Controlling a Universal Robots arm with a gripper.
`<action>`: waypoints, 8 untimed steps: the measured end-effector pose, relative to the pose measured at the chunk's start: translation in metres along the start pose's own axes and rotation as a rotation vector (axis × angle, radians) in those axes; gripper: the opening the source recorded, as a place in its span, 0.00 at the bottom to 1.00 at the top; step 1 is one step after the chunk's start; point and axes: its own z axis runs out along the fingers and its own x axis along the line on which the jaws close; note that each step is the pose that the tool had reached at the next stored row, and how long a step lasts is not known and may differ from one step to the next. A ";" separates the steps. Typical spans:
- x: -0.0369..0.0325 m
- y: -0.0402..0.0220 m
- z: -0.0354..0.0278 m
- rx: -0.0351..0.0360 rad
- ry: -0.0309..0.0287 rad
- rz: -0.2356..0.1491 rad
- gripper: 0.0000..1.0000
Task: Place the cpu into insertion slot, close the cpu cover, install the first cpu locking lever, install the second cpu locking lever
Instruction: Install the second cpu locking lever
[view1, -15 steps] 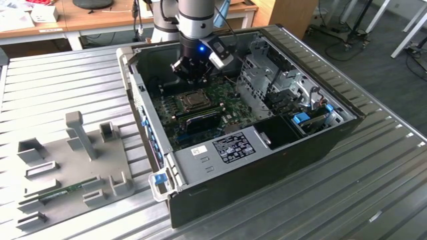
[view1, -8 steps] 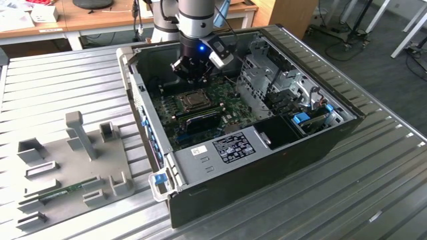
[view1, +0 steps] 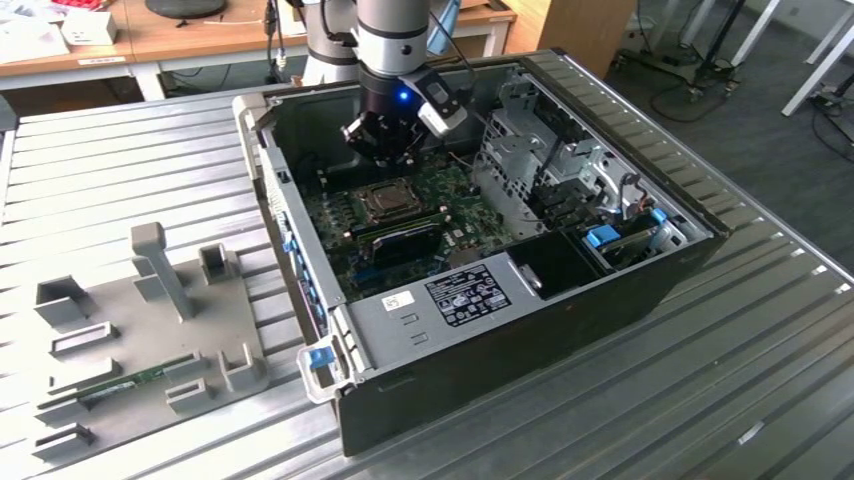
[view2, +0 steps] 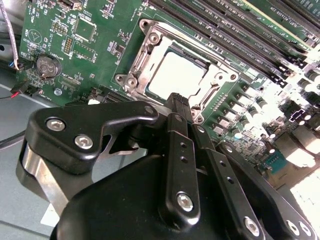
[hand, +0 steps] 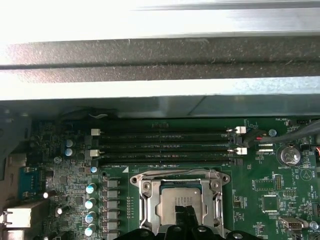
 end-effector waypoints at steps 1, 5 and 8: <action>0.0000 -0.0003 0.0000 -0.0001 -0.0001 0.000 0.11; -0.0002 -0.0027 -0.0001 -0.0002 -0.0001 0.000 0.11; -0.0002 -0.0061 -0.0003 -0.0001 -0.0001 0.000 0.11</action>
